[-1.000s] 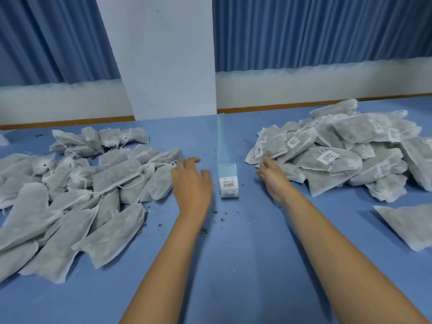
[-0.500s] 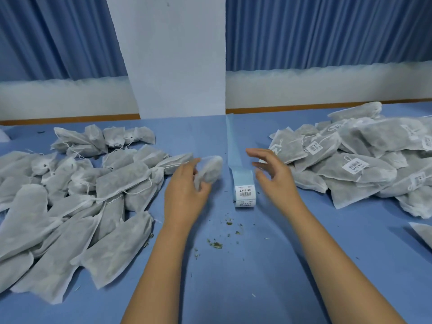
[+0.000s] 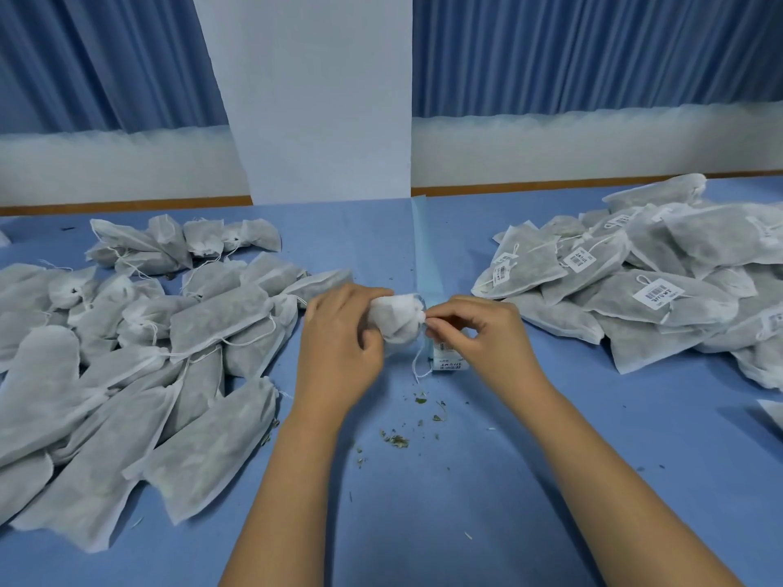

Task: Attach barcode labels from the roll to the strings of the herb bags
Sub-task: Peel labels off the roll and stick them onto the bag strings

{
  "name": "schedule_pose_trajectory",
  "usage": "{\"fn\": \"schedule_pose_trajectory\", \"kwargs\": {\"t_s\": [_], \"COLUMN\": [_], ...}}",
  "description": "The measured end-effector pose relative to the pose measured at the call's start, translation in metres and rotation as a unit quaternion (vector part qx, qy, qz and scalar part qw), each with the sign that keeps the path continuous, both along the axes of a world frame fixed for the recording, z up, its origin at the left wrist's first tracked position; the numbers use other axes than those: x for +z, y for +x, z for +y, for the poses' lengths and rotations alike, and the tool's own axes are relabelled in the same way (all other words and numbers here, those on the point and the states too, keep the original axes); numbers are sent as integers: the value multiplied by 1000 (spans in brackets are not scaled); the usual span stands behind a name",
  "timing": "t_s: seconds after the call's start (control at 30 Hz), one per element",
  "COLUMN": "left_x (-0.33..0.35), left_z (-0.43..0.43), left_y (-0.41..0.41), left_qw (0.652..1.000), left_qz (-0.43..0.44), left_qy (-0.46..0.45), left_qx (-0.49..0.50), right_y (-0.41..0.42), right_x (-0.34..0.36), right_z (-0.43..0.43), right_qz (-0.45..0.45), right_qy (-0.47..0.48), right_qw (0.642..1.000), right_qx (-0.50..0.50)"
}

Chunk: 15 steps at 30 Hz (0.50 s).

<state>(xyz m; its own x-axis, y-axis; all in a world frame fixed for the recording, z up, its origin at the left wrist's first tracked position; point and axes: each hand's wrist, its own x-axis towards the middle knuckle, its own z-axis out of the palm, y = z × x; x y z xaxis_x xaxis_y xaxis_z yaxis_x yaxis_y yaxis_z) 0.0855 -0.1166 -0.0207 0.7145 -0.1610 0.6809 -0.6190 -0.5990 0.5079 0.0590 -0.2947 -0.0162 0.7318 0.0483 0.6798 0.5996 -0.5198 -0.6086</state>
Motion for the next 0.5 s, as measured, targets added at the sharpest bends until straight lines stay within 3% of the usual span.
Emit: {"fn": "schedule_pose_trajectory", "kwargs": {"t_s": [0.17, 0.33, 0.5], "left_x": [-4, -7, -7], "left_z": [-17, -20, -19], "left_y": [-12, -8, -13], "left_qw": [987, 984, 977], "left_qz": [62, 81, 111], "left_qy": [-32, -41, -40], "left_qx": [-146, -153, -180], "right_y": [-5, -12, -11], "right_x": [-2, -1, 3], "right_z": [11, 14, 15], "right_qz": [28, 118, 73], "right_qy": [34, 128, 51], "right_qw": [999, 981, 995], "right_qx": [17, 89, 40]}}
